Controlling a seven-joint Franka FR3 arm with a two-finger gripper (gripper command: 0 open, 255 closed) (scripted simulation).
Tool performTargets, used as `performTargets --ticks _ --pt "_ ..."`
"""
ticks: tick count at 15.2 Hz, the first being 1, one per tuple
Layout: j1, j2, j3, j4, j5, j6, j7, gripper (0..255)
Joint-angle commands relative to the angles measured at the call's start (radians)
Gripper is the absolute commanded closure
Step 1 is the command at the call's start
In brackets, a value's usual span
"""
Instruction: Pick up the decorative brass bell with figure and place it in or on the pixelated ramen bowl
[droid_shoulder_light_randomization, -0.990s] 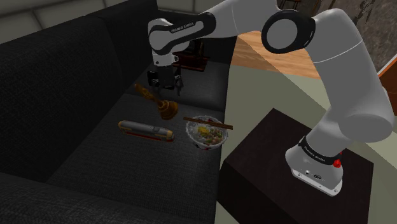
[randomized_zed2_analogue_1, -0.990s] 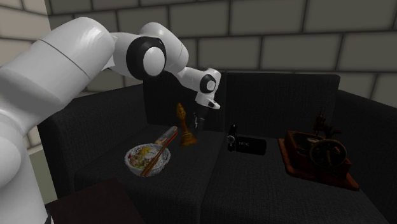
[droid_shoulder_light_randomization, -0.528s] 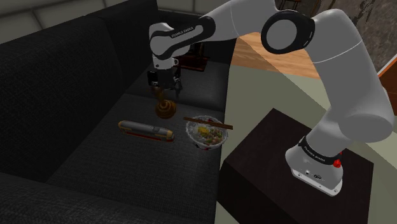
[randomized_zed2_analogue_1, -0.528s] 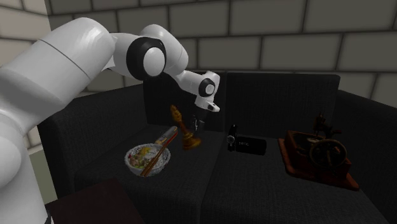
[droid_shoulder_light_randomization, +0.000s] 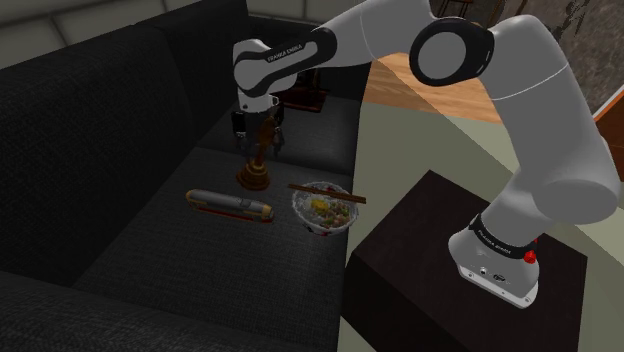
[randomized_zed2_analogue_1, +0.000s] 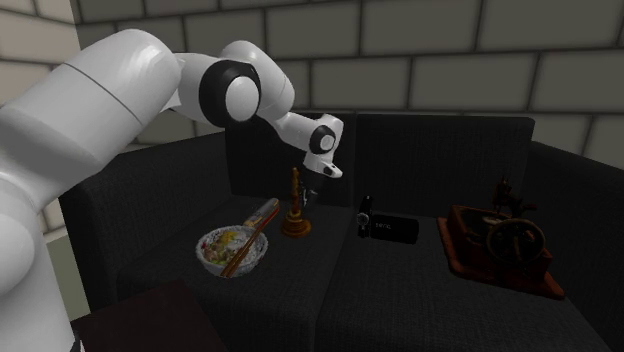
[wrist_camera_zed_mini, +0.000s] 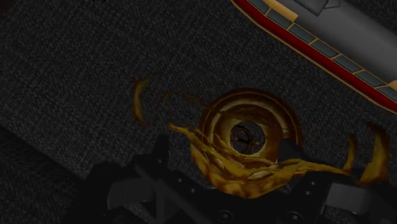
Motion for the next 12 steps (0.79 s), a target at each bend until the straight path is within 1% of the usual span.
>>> performTargets --ticks 1,3,4,7,8,9,12 --pt "-0.002 0.01 -0.008 -0.017 -0.019 -0.015 0.001 255" --pt "0.005 0.011 -0.006 -0.015 -0.018 -0.014 0.009 255" --pt "0.014 0.036 -0.007 0.024 -0.021 -0.026 0.017 255" --pt "0.023 0.045 -0.006 0.066 -0.023 -0.057 0.03 255" --pt "0.022 0.039 -0.005 0.055 -0.023 -0.052 0.029 255" --pt "0.0 0.012 -0.01 -0.011 -0.018 -0.02 0.0 255" --pt "0.007 -0.013 -0.022 -0.01 -0.005 -0.044 -0.001 255"
